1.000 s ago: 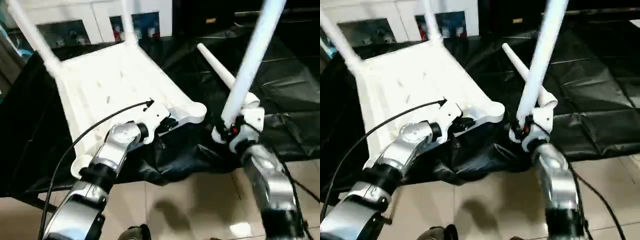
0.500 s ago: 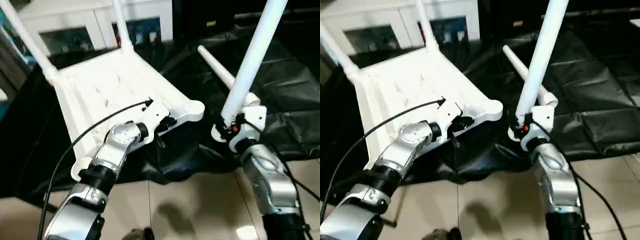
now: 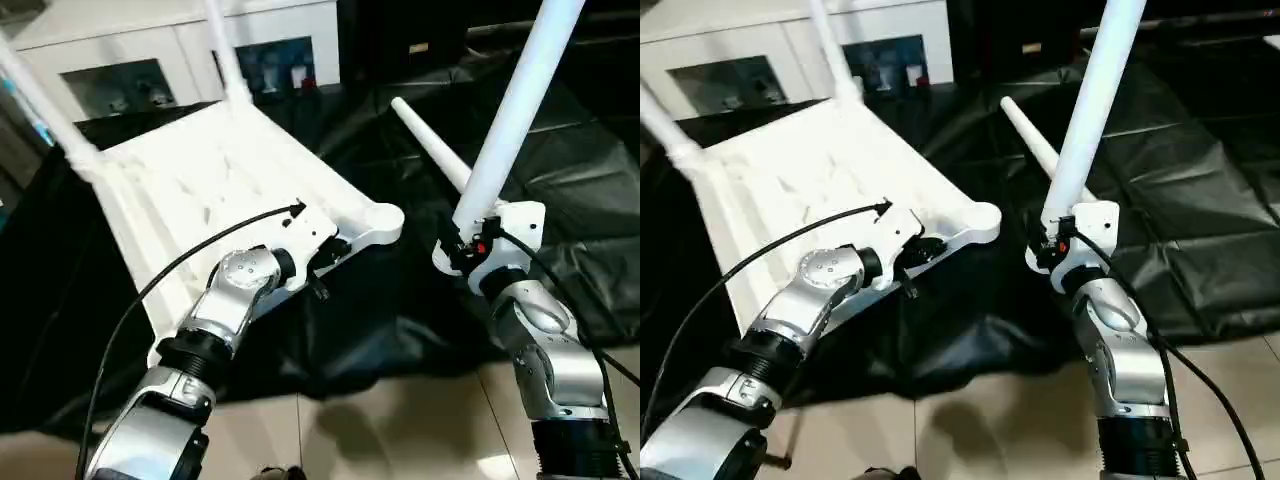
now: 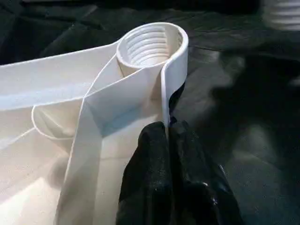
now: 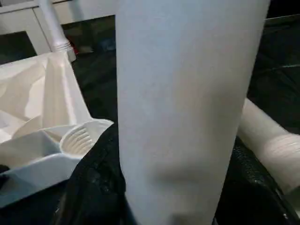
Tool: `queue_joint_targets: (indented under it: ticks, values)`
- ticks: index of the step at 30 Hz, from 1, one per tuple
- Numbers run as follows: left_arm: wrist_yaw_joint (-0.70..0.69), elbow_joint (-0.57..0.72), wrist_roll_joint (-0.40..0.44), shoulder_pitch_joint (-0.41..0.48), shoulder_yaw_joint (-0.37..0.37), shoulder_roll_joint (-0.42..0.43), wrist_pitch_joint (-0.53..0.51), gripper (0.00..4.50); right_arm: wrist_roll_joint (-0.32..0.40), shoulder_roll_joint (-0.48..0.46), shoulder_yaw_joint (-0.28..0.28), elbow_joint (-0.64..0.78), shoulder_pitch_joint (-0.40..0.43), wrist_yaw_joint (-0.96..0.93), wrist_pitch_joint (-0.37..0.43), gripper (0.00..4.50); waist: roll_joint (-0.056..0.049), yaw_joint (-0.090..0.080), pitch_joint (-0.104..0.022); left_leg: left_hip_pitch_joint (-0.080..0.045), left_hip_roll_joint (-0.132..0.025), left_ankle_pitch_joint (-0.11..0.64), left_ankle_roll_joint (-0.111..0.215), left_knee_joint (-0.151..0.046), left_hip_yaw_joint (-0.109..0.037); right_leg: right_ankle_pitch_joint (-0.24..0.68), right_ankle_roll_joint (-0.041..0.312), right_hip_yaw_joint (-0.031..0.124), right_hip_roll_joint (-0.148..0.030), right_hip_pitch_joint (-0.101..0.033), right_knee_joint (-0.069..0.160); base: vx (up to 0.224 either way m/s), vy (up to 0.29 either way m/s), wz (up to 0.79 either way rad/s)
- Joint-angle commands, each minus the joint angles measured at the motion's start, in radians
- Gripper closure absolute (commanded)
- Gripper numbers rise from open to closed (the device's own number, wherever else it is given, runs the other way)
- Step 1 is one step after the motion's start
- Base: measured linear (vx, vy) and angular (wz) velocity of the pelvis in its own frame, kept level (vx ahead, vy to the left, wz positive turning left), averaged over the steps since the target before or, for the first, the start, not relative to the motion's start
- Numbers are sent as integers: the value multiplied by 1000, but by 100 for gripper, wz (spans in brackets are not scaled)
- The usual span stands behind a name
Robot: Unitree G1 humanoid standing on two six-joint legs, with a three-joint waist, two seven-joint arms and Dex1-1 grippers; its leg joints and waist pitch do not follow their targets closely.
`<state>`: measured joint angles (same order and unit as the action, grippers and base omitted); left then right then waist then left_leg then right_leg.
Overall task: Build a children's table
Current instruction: Insert table leg to table base
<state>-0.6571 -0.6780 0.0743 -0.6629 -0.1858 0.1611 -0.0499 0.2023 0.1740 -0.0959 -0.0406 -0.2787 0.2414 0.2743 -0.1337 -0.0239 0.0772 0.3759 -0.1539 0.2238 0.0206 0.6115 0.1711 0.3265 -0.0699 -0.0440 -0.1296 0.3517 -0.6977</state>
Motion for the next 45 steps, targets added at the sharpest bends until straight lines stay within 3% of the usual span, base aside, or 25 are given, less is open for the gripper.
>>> queue_joint_targets:
  ticks: [1, 2, 4, 5, 6, 7, 8, 9, 11, 13, 14, 16, 17, 18, 20, 22, 23, 25, 27, 28, 30, 34, 41, 44, 45]
  values:
    - [-7, 32, -4, -30, 1, -9, 30, 450, -10, 17, -4, 30, 4, 3, 5, 258, 59, -20, -78, -103, -91, -18, 428, -28, -92, -61, -43, 51, -34, 13, 75, 33, -157, 0]
    - [-6, 31, -4, -30, 2, -8, 29, 450, -15, 22, 5, 28, 4, 10, 8, 258, 98, 57, -88, 111, 86, 152, 247, 142, 0, -130, -189, 154, -47, -185, 151, 33, -157, 0]
    - [-5, 32, -4, -29, 3, -7, 28, 450, -26, 29, 18, 28, 5, 19, 10, 258, 90, 68, -72, 130, 69, 59, 146, 158, -37, -201, -154, 155, -47, -172, 162, 76, -41, 25]
    - [-5, 32, -4, -29, 3, -7, 28, 450, -26, 29, 18, 28, 5, 19, 10, 258, 104, 81, -65, 174, 83, 6, 200, 172, -24, -288, -200, 66, -72, -210, 159, 128, -47, 30]
    - [-4, 33, -5, -28, 4, -6, 27, 450, -28, 29, 24, 29, 5, 22, 9, 258, 37, 57, -71, 124, 46, -70, 222, 85, -42, -262, -264, -23, -109, -196, 208, 121, -30, 34]
    - [-4, 35, -7, -26, 5, -5, 27, 450, -32, 30, 31, 31, 5, 25, 7, 258, 15, 46, -74, 113, 31, -85, 240, 45, -42, -221, -246, -60, -102, -220, 222, 121, -30, 34]
    - [-3, 37, -7, -24, 6, -5, 25, 450, -35, 31, 36, 32, 5, 29, 7, 258, -32, -3, -76, 55, 11, -137, 337, -23, -80, -194, -211, -157, -8, -245, 183, 170, 42, 39]
    - [-2, 38, -7, -23, 6, -4, 25, 450, -36, 31, 40, 32, 5, 31, 7, 258, -61, -82, -58, -123, -35, 121, 584, -76, -271, 149, -111, -137, 117, -58, -20, 241, 44, 30]
    - [4, 45, -9, -15, 7, -2, 21, 450, -35, 36, 59, 33, 5, 51, 14, 258, -31, -102, -89, -177, -47, 108, 544, -36, -345, 188, 13, -44, 111, 36, -70, 274, 37, 61]
    - [8, 52, -10, -8, 9, 0, 18, 450, -32, 41, 78, 36, 8, 68, 17, 258, -13, -122, -68, -155, -14, 33, 476, -62, -350, 101, -36, 9, 113, 57, -91, 135, 18, 49]
    - [11, 59, -9, -3, 10, 2, 15, 450, -33, 43, 89, 38, 12, 76, 18, 258, 28, -133, -62, -137, -18, -42, 441, -80, -351, -17, -63, 63, 93, 72, -86, 180, 11, 62]
    - [10, 68, -8, 5, 9, 5, 13, 450, -33, 43, 96, 40, 14, 86, 20, 258, 70, -118, -51, -80, 13, 9, 368, -85, -325, -137, -44, 147, 35, 48, -13, 172, -44, 65]
    - [4, 84, -12, 17, 9, 8, 14, 450, -30, 41, 103, 43, 18, 97, 22, 258, 145, -73, -72, 83, 159, 213, 226, 135, -142, -176, -196, 231, -101, -135, 161, 152, -90, 73]
    - [-5, 101, -18, 29, 9, 11, 21, 450, -33, 41, 110, 45, 21, 104, 16, 258, 117, -89, -69, 62, 141, 134, 130, 157, -121, -274, -205, 209, -49, -114, 138, 155, -83, 49]
    - [-18, 118, -21, 41, 5, 19, 13, 450, -7, 32, 105, 52, 24, 116, 28, 258, 115, -63, -73, 99, 140, -11, 86, 147, -102, -515, -94, 182, -6, -154, 93, 206, -68, 22]
    - [-34, 133, -28, 54, 5, 28, 11, 450, 12, 25, 102, 60, 29, 127, 31, 258, 76, -17, -81, 103, 76, -264, 23, 41, -105, -892, 65, 106, 48, -129, 36, 43, -22, -7]
    - [-57, 149, -38, 67, 2, 41, 0, 450, 29, 21, 101, 68, 33, 136, 35, 258, 28, -14, -87, 52, -8, -396, 88, -5, -128, -865, 91, 61, 45, -83, 8, -34, -55, -14]
    - [-108, 183, -50, 91, -12, 65, -20, 450, 41, 24, 102, 78, 40, 147, 34, 258, 22, -50, -91, -63, -166, -822, 333, 3, -253, -422, 142, 69, 0, 46, -22, -48, 39, -28]
    - [-131, 199, -56, 101, -18, 73, -31, 450, 46, 26, 100, 79, 42, 152, 35, 258, 65, -25, -78, 11, -74, -619, 296, -9, -196, -311, 171, 78, -30, 4, 55, -77, 78, -30]
    - [-148, 208, -59, 105, -22, 79, -34, 450, 48, 27, 99, 79, 41, 155, 36, 258, 79, 1, -69, 50, -20, -203, 187, -14, -126, -202, 238, 70, -52, -32, 105, -75, 44, -9]
    - [-184, 232, -58, 117, -35, 92, -45, 450, 51, 34, 93, 73, 36, 159, 36, 258, 71, 6, -49, 27, -34, 223, 8, -46, -96, 209, 316, 47, -35, -29, 133, -150, 79, -13]
    - [-226, 256, -70, 128, -49, 101, -59, 450, 46, 42, 85, 67, 33, 167, 35, 258, 60, -5, -44, 3, -56, 630, -151, -103, -109, 277, 255, 21, -11, 0, 127, -143, 95, -15]
    - [-170, 263, -61, 130, -66, 88, -50, 450, 55, 56, 80, 62, 29, 177, 39, 258, 68, 6, -43, -10, -48, 707, -180, -117, -89, 429, 167, 5, -32, 6, 167, -85, 57, -11]
    - [-87, 236, -38, 119, -46, 55, -82, 450, 57, 58, 78, 61, 28, 178, 43, 258, 52, 24, -48, 39, -58, 818, -210, -226, -45, 244, 172, -38, 37, -48, 49, -103, 30, -4]
    - [-65, 239, -48, 121, -27, 36, -92, 450, 54, 55, 78, 62, 31, 176, 44, 258, 55, 73, -58, 85, -52, 789, -239, -290, 22, 135, 176, -43, 65, -85, -54, -121, -34, 12]
